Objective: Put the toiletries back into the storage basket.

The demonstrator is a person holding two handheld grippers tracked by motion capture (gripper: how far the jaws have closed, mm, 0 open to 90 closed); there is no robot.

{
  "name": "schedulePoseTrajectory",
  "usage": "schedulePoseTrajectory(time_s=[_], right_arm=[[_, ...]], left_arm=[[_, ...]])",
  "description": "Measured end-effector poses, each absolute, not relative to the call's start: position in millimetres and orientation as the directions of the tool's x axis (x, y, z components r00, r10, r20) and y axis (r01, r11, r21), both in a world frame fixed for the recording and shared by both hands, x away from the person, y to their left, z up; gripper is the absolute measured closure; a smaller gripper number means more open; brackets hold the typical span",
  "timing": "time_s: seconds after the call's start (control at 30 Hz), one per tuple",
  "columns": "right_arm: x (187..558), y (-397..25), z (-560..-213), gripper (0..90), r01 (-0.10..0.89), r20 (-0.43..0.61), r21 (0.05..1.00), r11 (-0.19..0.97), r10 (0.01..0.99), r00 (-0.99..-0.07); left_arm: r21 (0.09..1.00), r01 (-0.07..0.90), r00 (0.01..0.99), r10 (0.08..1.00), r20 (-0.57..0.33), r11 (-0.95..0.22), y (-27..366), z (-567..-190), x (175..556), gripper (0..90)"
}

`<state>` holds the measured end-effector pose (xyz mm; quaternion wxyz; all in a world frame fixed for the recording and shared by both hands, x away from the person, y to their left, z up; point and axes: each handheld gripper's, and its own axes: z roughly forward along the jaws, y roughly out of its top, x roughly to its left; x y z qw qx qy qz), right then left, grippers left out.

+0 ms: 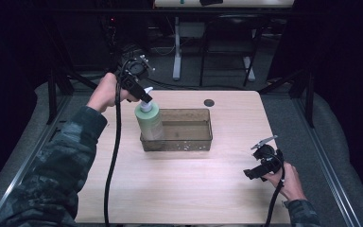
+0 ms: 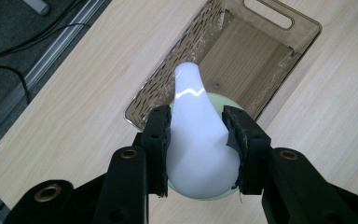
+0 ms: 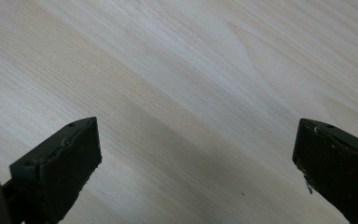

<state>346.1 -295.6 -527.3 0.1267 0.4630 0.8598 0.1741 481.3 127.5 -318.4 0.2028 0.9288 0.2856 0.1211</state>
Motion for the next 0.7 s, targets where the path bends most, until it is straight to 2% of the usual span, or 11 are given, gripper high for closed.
schedulePoseTrajectory(time_s=[0.7], right_arm=[[346.2, -295.8, -528.3, 0.6, 0.752, -0.051, 0.417, 0.511, 0.839, -0.542]], left_arm=[[0.425, 0.489, 0.814, 0.573, 0.092, -0.762, 123.7, -328.2, 484.1, 62.9]])
